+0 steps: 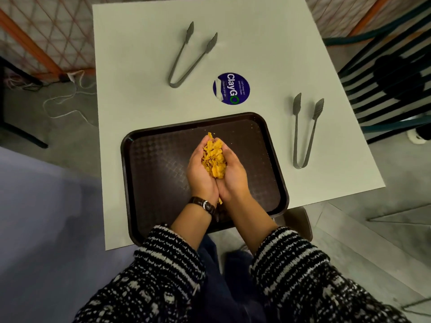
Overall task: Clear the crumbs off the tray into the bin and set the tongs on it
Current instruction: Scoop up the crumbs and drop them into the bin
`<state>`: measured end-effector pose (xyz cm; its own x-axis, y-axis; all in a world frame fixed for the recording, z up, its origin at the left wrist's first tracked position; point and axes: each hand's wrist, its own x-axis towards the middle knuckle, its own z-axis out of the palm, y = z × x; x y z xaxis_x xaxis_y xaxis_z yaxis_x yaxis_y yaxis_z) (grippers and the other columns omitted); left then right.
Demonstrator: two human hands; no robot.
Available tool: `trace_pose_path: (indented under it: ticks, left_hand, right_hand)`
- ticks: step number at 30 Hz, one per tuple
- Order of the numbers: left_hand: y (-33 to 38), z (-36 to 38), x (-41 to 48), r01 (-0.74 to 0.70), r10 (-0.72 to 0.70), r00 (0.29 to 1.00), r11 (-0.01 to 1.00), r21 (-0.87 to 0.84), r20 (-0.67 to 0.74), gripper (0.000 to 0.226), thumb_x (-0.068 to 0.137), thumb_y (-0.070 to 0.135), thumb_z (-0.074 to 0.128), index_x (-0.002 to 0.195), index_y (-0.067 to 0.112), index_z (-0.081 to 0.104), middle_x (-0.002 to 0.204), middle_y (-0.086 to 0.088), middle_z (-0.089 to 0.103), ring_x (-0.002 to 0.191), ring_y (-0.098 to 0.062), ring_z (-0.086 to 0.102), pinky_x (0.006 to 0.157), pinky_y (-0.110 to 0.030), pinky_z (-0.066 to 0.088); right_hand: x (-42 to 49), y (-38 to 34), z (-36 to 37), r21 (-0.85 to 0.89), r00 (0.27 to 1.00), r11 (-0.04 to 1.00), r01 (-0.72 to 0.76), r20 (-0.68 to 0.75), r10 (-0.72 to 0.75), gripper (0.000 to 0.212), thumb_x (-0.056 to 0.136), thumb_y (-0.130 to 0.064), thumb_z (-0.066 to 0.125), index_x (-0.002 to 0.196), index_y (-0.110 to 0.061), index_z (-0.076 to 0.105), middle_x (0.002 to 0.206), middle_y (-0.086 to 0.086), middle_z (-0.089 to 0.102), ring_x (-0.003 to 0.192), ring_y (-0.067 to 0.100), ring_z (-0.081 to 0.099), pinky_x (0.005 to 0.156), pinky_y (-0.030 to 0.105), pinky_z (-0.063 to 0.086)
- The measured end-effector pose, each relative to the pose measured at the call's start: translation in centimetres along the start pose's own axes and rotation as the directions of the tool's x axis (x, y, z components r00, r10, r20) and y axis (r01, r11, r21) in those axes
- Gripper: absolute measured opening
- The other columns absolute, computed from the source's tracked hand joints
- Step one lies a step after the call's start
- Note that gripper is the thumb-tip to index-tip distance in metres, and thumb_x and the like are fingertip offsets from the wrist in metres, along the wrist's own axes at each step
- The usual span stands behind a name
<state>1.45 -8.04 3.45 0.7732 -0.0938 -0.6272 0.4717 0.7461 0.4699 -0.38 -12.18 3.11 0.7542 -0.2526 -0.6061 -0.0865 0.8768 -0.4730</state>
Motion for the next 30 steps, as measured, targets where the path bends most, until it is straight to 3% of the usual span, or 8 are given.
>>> trace_pose_path:
  ticks: [4, 7, 11, 14, 18, 22, 26, 30]
  left_hand:
    - [-1.1, 1.1, -2.0, -0.024, 0.024, 0.999, 1.000, -0.002, 0.026, 0.031, 0.094, 0.015, 0.043, 0.116, 0.002, 0.060, 0.118, -0.015, 0.063, 0.104, -0.023, 0.063, 0.085, -0.028, 0.054]
    - [-2.9, 2.1, -3.8, -0.032, 0.032, 0.997, 0.999, -0.005, 0.070, 0.028, 0.094, 0.014, 0.042, 0.112, 0.004, 0.062, 0.108, -0.010, 0.066, 0.097, -0.020, 0.065, 0.083, -0.027, 0.055]
    - [-6.8, 3.3, -6.7, -0.045, 0.044, 0.994, 0.999, 0.005, 0.097, 0.028, 0.094, 0.013, 0.040, 0.111, 0.006, 0.062, 0.119, -0.015, 0.061, 0.110, -0.027, 0.058, 0.097, -0.035, 0.047]
    - [-11.1, 3.9, -9.7, -0.068, 0.070, 0.994, 0.997, -0.030, 0.089, 0.033, 0.095, 0.011, 0.037, 0.120, 0.000, 0.055, 0.118, -0.018, 0.060, 0.108, -0.028, 0.058, 0.101, -0.037, 0.044]
    - [-17.4, 4.1, -13.3, -0.057, 0.062, 0.996, 0.994, -0.090, 0.063, 0.036, 0.096, 0.014, 0.038, 0.126, -0.001, 0.051, 0.107, -0.011, 0.063, 0.098, -0.021, 0.061, 0.095, -0.031, 0.047]
    - [-24.4, 4.3, -16.5, 0.007, -0.003, 0.999, 0.994, -0.108, 0.036, 0.036, 0.095, 0.012, 0.038, 0.126, -0.001, 0.051, 0.104, -0.009, 0.063, 0.095, -0.020, 0.061, 0.093, -0.030, 0.048]
    - [-30.4, 4.0, -17.8, 0.088, -0.088, 0.996, 0.992, -0.090, 0.008, 0.033, 0.093, 0.008, 0.037, 0.121, -0.001, 0.053, 0.106, -0.014, 0.062, 0.097, -0.025, 0.059, 0.100, -0.037, 0.043]
    - [-35.9, 3.2, -17.1, 0.154, -0.151, 0.988, 0.985, 0.079, -0.036, 0.031, 0.092, 0.007, 0.035, 0.110, 0.003, 0.060, 0.098, -0.009, 0.066, 0.091, -0.021, 0.062, 0.094, -0.033, 0.046]
  right_hand:
    - [-1.0, -1.2, -1.1, 0.045, 1.000, 0.999, -0.003, 0.009, 0.002, 0.029, 0.098, -0.016, 0.040, 0.110, -0.003, 0.062, 0.112, 0.018, 0.065, 0.113, 0.031, 0.059, 0.106, 0.045, 0.041]
    - [-2.2, -2.9, -2.7, 0.106, 0.999, 0.994, -0.007, 0.039, 0.003, 0.027, 0.096, -0.016, 0.043, 0.106, -0.005, 0.065, 0.102, 0.014, 0.071, 0.099, 0.025, 0.066, 0.098, 0.040, 0.046]
    - [-4.5, -6.3, -6.1, 0.065, 0.996, 0.998, 0.011, 0.091, -0.016, 0.026, 0.097, -0.016, 0.042, 0.101, -0.008, 0.066, 0.094, 0.009, 0.074, 0.090, 0.020, 0.069, 0.087, 0.034, 0.052]
    - [-6.2, -8.8, -10.2, 0.046, 0.991, 0.999, 0.008, 0.132, -0.014, 0.025, 0.096, -0.016, 0.043, 0.102, -0.009, 0.066, 0.094, 0.008, 0.074, 0.092, 0.020, 0.068, 0.095, 0.035, 0.049]
    - [-8.2, -11.4, -16.4, 0.086, 0.987, 0.994, -0.060, 0.152, 0.046, 0.024, 0.091, -0.018, 0.052, 0.106, -0.005, 0.065, 0.100, 0.011, 0.071, 0.097, 0.021, 0.066, 0.098, 0.035, 0.046]
    - [-10.9, -15.2, -22.6, 0.076, 0.995, 0.996, -0.042, 0.095, 0.035, 0.028, 0.096, -0.016, 0.044, 0.092, -0.007, 0.069, 0.089, 0.008, 0.074, 0.088, 0.018, 0.069, 0.094, 0.033, 0.049]
    - [-12.1, -17.8, -28.4, 0.091, 0.998, 0.995, -0.037, -0.044, 0.041, 0.025, 0.098, -0.017, 0.041, 0.102, -0.006, 0.064, 0.092, 0.007, 0.073, 0.090, 0.017, 0.068, 0.091, 0.031, 0.051]
    - [-10.8, -18.3, -34.3, 0.161, 0.984, 0.987, -0.019, -0.172, 0.047, 0.026, 0.095, -0.019, 0.044, 0.107, -0.004, 0.061, 0.100, 0.012, 0.067, 0.095, 0.021, 0.065, 0.087, 0.033, 0.050]
